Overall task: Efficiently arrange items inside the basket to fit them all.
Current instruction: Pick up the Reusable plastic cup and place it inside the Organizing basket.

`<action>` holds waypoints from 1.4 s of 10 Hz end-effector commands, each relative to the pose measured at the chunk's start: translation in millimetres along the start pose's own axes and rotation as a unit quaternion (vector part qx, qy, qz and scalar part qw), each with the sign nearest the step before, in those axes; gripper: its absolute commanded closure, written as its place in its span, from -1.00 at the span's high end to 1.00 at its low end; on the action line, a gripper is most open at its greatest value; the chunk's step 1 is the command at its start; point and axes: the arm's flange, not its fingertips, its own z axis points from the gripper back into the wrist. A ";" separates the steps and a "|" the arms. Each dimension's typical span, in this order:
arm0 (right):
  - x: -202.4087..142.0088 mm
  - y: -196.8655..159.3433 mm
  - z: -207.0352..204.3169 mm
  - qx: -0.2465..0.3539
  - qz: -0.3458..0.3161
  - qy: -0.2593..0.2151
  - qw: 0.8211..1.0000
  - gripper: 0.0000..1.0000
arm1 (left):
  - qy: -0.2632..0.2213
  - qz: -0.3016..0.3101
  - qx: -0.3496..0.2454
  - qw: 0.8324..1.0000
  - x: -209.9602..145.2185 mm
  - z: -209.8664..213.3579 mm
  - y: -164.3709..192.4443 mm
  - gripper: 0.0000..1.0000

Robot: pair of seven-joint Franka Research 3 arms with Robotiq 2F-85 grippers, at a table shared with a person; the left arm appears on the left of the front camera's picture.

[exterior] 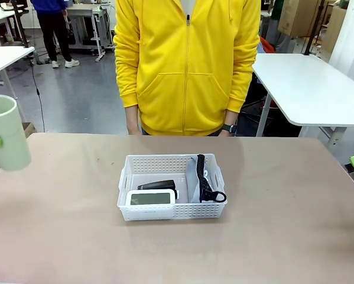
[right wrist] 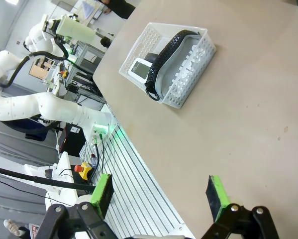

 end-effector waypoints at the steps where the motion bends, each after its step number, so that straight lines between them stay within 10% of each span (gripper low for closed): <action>1: 2.2 0.4 -0.6 0.009 0.013 -0.012 1.000 1.00 | -0.037 0.012 -0.028 0.999 2.3 -11.2 20.3 -0.35; 2: 2.2 0.4 -0.6 0.009 0.013 -0.012 1.000 1.00 | -0.025 0.039 -0.071 0.996 -6.7 -21.7 30.0 -1.00; 7: 2.2 0.4 -0.6 0.009 0.013 -0.012 1.000 1.00 | -0.011 0.000 -0.006 1.000 4.8 -4.8 9.0 -1.00; 8: 2.2 0.4 -0.6 0.009 0.013 -0.012 1.000 1.00 | -0.012 0.007 -0.012 1.000 2.8 -3.4 14.6 0.77; 14: 2.2 0.4 -0.6 0.009 0.013 -0.012 1.000 1.00 | 0.121 0.083 -0.163 0.976 105.1 -167.1 63.3 0.77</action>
